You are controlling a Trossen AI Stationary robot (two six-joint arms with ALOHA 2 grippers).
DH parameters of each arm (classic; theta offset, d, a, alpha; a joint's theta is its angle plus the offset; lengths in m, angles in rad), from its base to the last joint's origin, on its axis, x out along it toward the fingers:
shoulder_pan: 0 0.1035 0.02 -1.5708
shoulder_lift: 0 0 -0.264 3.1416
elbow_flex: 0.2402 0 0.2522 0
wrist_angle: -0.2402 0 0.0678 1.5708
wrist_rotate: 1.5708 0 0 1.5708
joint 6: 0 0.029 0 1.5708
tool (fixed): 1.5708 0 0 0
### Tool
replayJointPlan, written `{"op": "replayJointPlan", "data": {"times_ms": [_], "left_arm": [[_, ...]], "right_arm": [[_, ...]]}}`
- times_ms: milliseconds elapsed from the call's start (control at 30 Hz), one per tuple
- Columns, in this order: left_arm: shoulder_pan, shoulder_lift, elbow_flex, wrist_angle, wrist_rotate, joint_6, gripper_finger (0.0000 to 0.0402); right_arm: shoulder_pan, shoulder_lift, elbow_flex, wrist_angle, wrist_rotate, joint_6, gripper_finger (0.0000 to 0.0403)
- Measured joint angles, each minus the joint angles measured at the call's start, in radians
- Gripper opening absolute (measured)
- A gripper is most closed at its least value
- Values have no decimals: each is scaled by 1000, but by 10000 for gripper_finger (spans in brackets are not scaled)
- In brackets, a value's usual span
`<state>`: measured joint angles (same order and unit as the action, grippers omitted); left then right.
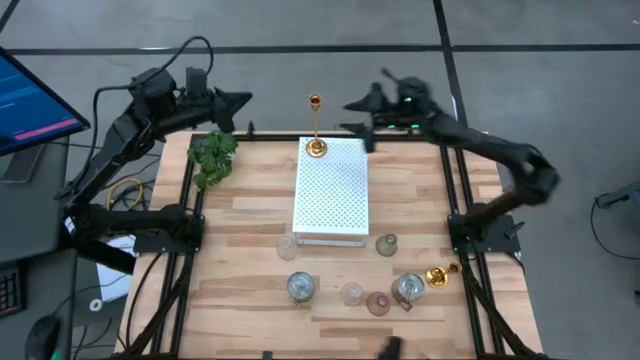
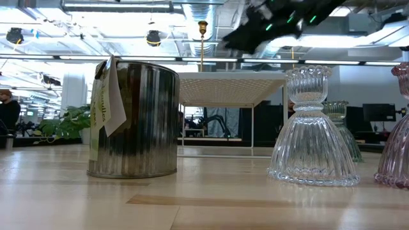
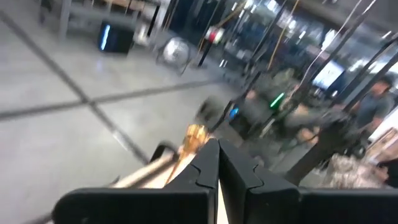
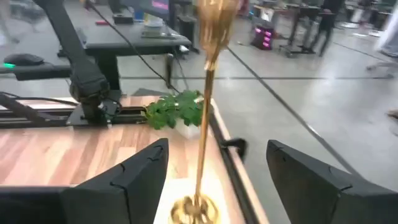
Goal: Pick & Place candle stick holders
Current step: Put the gold candle holder on the shelf
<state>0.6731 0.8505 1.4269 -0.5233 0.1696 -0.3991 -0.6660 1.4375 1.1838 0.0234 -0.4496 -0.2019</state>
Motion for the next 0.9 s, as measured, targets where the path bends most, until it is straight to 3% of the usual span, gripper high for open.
{"op": "replayJointPlan", "data": {"times_ms": [200,333,433,600,733,900], "left_arm": [[0,-37,0,-231,-1,23,4],[0,-61,0,-367,-15,30,4],[0,-71,0,-438,-38,52,4],[0,-71,0,-448,-38,71,4],[0,-67,0,-448,-38,92,4],[-1,-63,0,-448,-35,74,5]], "right_arm": [[47,-332,1,-542,299,-89,260],[161,-456,1,-851,476,64,255],[246,-492,-1,-1075,551,240,254],[391,-473,3,-1361,472,488,253],[500,-393,65,-1594,372,572,253],[568,-308,119,-1601,178,667,255]]}}
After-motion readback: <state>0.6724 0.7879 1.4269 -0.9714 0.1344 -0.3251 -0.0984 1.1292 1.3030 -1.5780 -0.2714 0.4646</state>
